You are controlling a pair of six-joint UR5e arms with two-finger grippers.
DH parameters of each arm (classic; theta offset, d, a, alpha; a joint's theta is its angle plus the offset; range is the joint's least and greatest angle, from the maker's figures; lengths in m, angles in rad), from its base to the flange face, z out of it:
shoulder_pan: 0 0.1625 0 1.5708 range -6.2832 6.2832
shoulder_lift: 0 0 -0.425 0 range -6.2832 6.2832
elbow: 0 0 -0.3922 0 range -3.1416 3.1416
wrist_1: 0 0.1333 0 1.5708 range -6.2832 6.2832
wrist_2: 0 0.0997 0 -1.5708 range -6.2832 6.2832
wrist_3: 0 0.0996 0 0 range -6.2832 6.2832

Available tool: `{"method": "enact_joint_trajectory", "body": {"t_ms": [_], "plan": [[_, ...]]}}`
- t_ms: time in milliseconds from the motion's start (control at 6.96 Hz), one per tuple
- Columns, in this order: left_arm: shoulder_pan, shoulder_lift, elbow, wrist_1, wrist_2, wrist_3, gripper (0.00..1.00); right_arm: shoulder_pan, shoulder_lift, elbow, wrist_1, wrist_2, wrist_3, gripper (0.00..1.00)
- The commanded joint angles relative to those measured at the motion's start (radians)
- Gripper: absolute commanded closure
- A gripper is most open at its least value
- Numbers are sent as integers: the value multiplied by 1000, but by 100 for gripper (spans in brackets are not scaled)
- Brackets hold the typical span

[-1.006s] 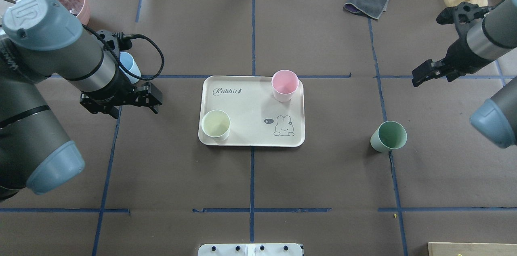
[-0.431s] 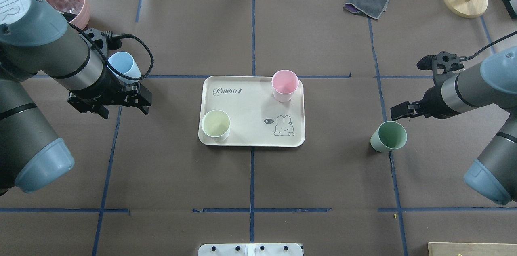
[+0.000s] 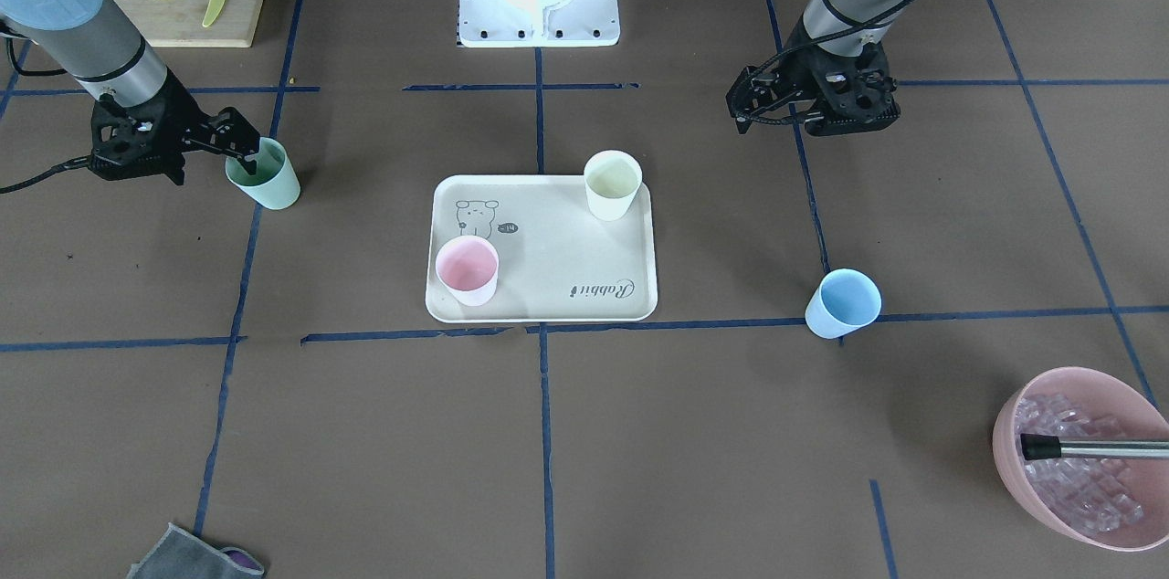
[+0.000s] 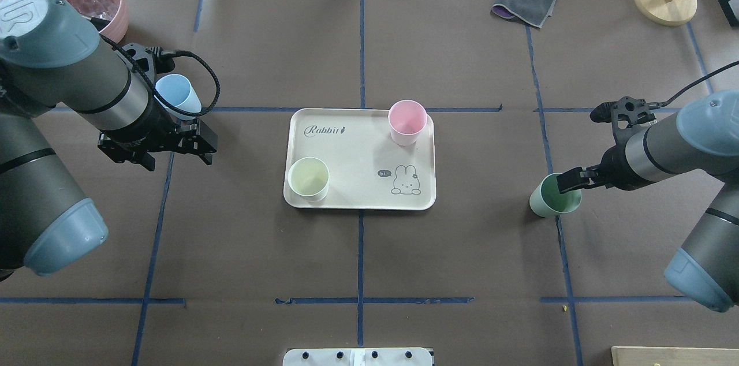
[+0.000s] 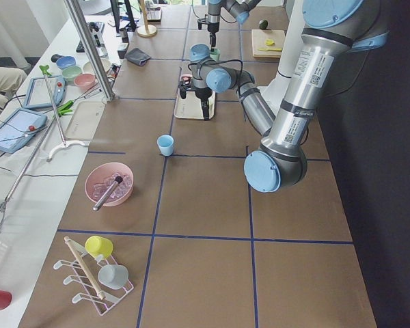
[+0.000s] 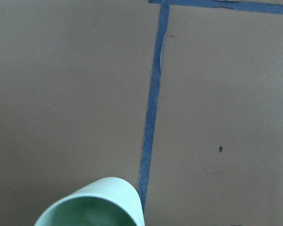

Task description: Place all cups on tray

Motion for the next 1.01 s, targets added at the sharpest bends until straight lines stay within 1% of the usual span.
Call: {"method": "enact_joint_trajectory", "body": {"t_ms": [0,144,288,431,719,862], "plan": [[2,0,3,0,2,0,0,-22,4,-3,-1,5,-2,84],[2,0,3,0,2,0,0,-25,12,2,-1,7,3,95],[2,-1,3,0,0,0,0,-25,38,4,-10,11,5,99],[4,-1,4,0,0,0,0,-25,56,5,-13,30,23,100],[4,-1,4,-2,2,0,0,-33,153,-4,-19,48,125,100],[5,-1,4,-2,2,0,0,-60,272,-12,-127,44,194,100]]}}
